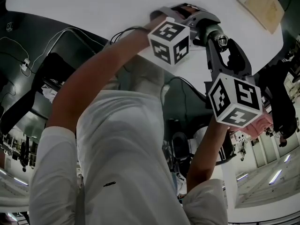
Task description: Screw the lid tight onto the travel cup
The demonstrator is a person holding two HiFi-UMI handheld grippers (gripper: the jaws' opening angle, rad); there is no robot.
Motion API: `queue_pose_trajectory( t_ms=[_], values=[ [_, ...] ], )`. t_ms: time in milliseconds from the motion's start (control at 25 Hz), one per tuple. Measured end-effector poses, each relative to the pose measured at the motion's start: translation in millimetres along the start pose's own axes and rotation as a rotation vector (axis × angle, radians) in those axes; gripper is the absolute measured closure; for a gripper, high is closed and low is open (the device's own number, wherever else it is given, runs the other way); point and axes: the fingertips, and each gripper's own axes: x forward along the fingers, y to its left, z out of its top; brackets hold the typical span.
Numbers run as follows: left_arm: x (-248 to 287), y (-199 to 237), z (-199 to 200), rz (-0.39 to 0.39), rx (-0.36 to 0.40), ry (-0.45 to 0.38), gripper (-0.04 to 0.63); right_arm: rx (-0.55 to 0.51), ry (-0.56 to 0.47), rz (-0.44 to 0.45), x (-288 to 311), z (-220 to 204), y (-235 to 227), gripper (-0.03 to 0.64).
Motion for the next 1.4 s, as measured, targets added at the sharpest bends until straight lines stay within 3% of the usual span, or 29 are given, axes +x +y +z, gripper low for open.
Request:
queue_pose_trajectory(
  t_ms=[240,400,640,880,960,1240,1400],
  values=[
    [1.1,0.9,-0.2,0.0,-0.003,0.0,0.238,0.029,-0.025,0.019,-0.5,-0.6,-0.5,0.38],
    [0.6,0.6,0.6,-0.001,-0.003,-0.002,0.238,-0.099,-0.039,0.102,-14.7,4.9,11.3,0.357],
    [0.9,-0.3,0.1,-0.003,-0.003,0.001,0.238,-0.558,0.026,0.232,-32.6,7.7,26.5,0.357],
    [1.8,0.9,-0.5,-0.008,-0.003,0.0,0.238,-1.249,0.05,0.326,-33.1,2.5,27.6,0.357],
    [1.3,0.8,-0.5,-0.007,-0.003,0.001,0.238,-1.423,0.077,0.39,-29.5,-3.2,29.2,0.357],
    [0.5,-0.6,0.7,-0.007,0.0,-0.001,0.238,-1.74,0.195,0.545,-11.0,-24.7,29.9,0.351],
    [-0.5,0.3,1.6,-0.005,0.001,0.0,0.238,-1.788,0.229,0.578,-7.0,-25.9,28.2,0.364]
  ],
)
